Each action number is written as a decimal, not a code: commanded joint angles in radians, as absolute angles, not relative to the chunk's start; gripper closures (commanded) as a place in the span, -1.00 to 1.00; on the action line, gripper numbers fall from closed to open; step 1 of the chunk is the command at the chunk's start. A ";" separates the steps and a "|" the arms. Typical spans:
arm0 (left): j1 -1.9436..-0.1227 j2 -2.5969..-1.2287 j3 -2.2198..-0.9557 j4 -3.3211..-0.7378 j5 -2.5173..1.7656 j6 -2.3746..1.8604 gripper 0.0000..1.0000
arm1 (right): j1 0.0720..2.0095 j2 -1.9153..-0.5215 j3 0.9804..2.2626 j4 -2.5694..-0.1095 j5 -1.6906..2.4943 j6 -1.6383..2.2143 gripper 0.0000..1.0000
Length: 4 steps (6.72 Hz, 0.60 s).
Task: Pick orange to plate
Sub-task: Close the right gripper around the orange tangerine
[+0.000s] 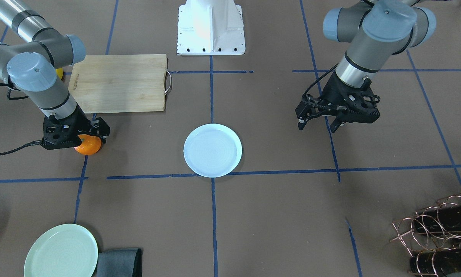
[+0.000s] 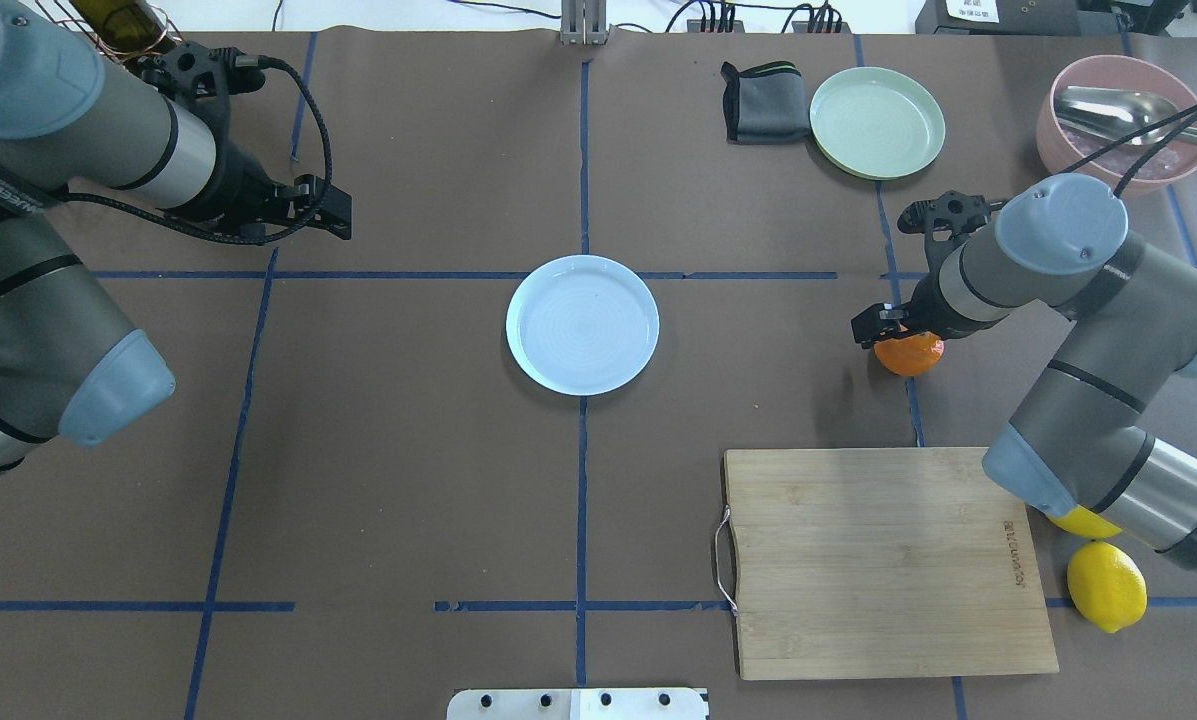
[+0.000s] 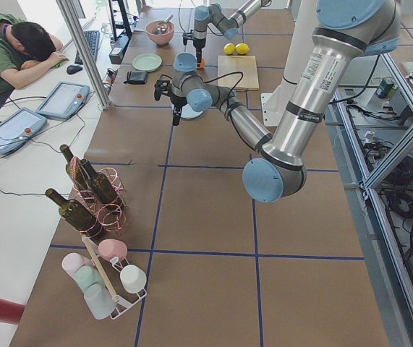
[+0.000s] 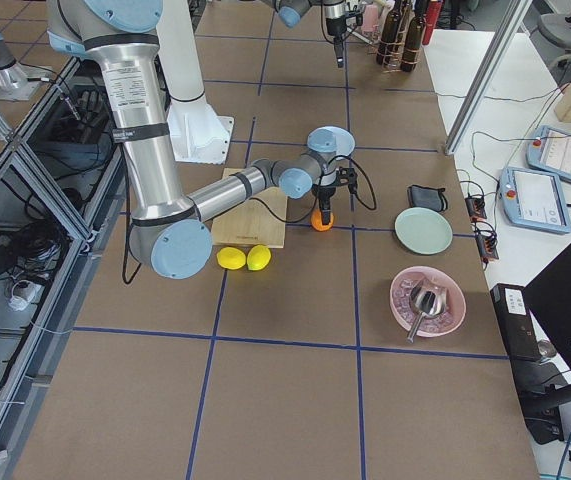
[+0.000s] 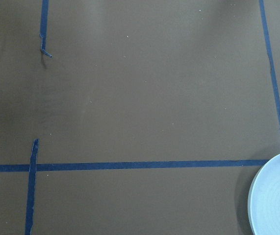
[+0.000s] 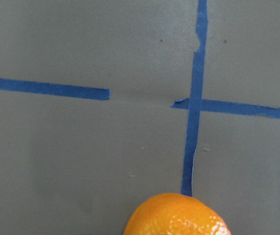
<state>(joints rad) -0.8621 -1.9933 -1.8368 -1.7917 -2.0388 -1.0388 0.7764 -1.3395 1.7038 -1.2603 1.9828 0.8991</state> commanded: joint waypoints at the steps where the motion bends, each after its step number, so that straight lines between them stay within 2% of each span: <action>1: -0.862 -1.993 -1.836 -1.792 -2.037 -1.040 -1.00 | 0.787 -1.342 1.713 -1.262 1.990 0.899 -1.00; 4: -0.859 -1.994 -1.836 -1.792 -2.037 -1.040 -1.00 | 0.784 -1.347 1.694 -1.262 1.987 0.899 -1.00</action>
